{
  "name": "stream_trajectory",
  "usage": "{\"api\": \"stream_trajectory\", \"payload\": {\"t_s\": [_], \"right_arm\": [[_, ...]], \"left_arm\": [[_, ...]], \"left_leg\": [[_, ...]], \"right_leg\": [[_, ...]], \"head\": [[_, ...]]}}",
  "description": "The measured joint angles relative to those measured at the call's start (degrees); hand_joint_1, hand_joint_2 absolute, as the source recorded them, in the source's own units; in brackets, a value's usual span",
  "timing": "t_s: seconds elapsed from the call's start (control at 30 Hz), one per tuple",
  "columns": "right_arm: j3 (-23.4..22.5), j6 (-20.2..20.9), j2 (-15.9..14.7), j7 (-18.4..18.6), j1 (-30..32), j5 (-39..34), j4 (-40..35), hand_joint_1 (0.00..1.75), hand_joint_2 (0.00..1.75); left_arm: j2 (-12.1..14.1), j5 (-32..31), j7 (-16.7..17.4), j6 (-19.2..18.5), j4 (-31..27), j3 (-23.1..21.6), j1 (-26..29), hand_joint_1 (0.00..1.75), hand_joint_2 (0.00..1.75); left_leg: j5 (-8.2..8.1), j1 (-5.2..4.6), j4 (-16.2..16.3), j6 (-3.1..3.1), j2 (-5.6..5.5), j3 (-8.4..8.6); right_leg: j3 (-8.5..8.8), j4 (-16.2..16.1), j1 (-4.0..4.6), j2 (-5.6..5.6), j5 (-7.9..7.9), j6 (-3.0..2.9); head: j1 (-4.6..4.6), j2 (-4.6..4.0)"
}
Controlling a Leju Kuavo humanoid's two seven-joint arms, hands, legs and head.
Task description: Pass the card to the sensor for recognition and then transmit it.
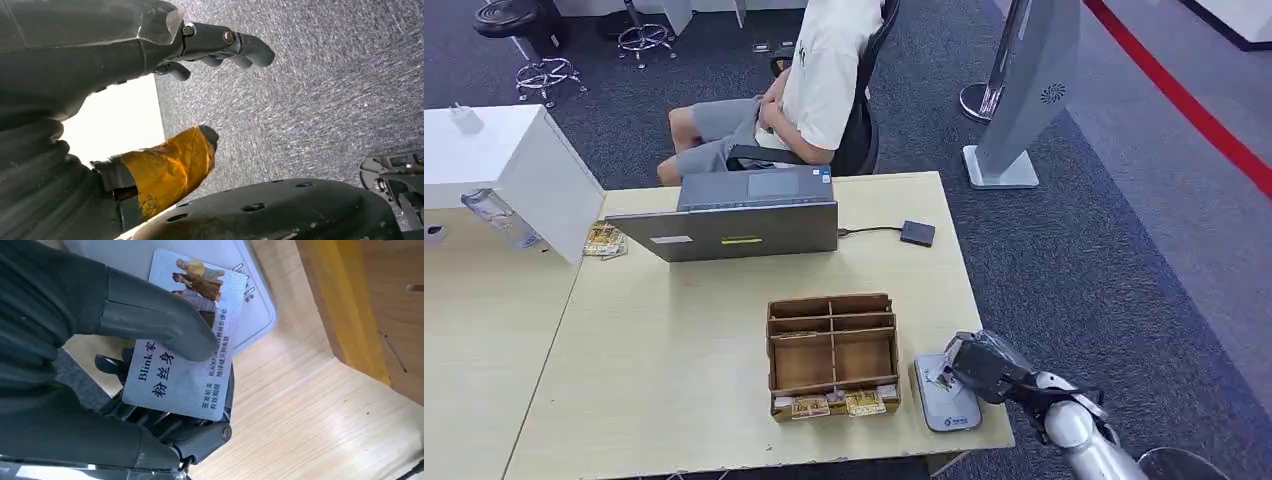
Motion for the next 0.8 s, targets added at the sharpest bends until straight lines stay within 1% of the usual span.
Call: {"api": "stream_trajectory", "payload": {"t_s": [0.3, 0.63, 0.8], "right_arm": [[1.5, -0.3, -1.0, 0.3, -1.0, 1.4, 0.6, 1.75, 1.75], [2.1, -3.0, -1.0, 1.4, -3.7, 3.7, 3.8, 1.75, 1.75], [2.3, -3.3, -1.0, 1.7, -4.5, 4.2, 5.0, 1.75, 1.75]], "left_arm": [[-0.2, 0.7, -0.2, 0.0, 0.0, 0.0, 0.2, 0.0, 1.75], [-0.2, 1.4, -0.2, 0.0, 0.0, 0.0, 0.2, 0.0, 1.75], [-0.2, 1.5, -0.2, 0.0, 0.0, 0.0, 0.2, 0.0, 1.75]], "left_leg": [[0.0, 0.0, 0.0, 0.0, 0.01, 0.03], [0.0, 0.0, 0.0, 0.0, 0.02, 0.12], [0.0, 0.0, 0.0, 0.0, 0.01, 0.17]], "right_leg": [[0.01, 0.0, 0.0, 0.01, 0.0, 0.0], [0.11, 0.0, 0.0, 0.01, 0.03, 0.04], [0.17, 0.0, -0.01, 0.0, 0.04, 0.05]], "head": [[0.0, 0.0], [0.0, 0.0], [0.0, 0.0]]}}
